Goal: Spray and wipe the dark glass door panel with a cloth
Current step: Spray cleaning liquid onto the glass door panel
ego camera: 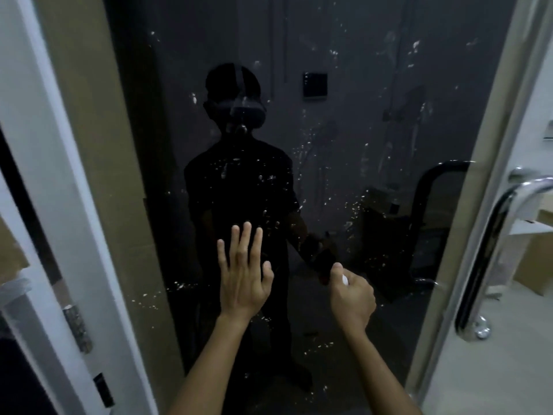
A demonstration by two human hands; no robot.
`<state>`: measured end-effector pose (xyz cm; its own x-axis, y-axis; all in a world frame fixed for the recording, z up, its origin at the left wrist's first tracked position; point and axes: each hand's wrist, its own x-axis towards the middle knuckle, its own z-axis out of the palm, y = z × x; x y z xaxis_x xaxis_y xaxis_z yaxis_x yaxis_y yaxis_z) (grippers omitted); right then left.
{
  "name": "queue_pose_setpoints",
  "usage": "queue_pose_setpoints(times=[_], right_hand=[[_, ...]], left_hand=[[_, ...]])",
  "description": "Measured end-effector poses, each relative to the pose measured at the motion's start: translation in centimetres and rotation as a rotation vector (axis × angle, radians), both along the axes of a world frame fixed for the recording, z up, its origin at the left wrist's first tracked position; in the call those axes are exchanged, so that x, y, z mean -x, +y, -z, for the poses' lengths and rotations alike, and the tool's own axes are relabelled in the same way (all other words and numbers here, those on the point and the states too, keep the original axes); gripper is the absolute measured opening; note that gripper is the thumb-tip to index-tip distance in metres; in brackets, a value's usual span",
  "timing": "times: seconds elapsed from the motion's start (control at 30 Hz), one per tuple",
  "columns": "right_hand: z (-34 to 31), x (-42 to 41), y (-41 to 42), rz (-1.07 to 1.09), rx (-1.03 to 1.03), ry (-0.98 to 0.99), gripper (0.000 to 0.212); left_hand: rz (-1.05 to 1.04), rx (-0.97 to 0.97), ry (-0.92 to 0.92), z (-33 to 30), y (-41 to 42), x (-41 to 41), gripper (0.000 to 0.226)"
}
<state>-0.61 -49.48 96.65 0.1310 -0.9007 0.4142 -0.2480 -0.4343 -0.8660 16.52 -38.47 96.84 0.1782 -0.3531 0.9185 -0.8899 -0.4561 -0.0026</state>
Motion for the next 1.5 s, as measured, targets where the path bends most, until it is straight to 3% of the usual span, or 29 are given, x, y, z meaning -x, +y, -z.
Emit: queue_pose_setpoints(times=[0.23, 0.43, 0.6, 0.8, 0.97, 1.1, 1.33, 1.5], right_hand=[[1.3, 1.8, -3.6, -0.001, -0.061, -0.119, 0.076], [2.4, 5.7, -6.9, 0.032, -0.097, -0.170, 0.063], [3.4, 8.4, -9.7, 0.078, -0.117, -0.218, 0.065], [3.2, 9.0, -13.1, 0.123, -0.222, -0.311, 0.068], [2.7, 9.9, -14.0, 0.187, -0.279, -0.329, 0.060], [3.5, 10.3, -14.2, 0.163, -0.298, -0.358, 0.067], [4.7, 10.7, -13.3, 0.018, -0.284, -0.372, 0.070], [6.9, 10.5, -10.5, -0.357, -0.335, -0.310, 0.070]], left_hand=[[-0.116, 0.022, -0.039, 0.8, -1.3, -0.8, 0.067], [-0.112, 0.065, -0.041, 0.7, -1.6, -0.6, 0.068], [-0.060, 0.188, 0.104, 0.2, -3.6, 2.5, 0.061], [0.074, -0.013, -0.042, -0.7, -9.3, 8.5, 0.068], [-0.011, -0.105, -0.028, -0.2, -11.4, 8.9, 0.073], [-0.043, -0.127, -0.042, -0.1, -11.4, 8.6, 0.073], [-0.069, -0.132, -0.015, -0.5, -11.2, 9.6, 0.072], [-0.025, -0.170, 0.021, 0.1, -9.4, 10.5, 0.072]])
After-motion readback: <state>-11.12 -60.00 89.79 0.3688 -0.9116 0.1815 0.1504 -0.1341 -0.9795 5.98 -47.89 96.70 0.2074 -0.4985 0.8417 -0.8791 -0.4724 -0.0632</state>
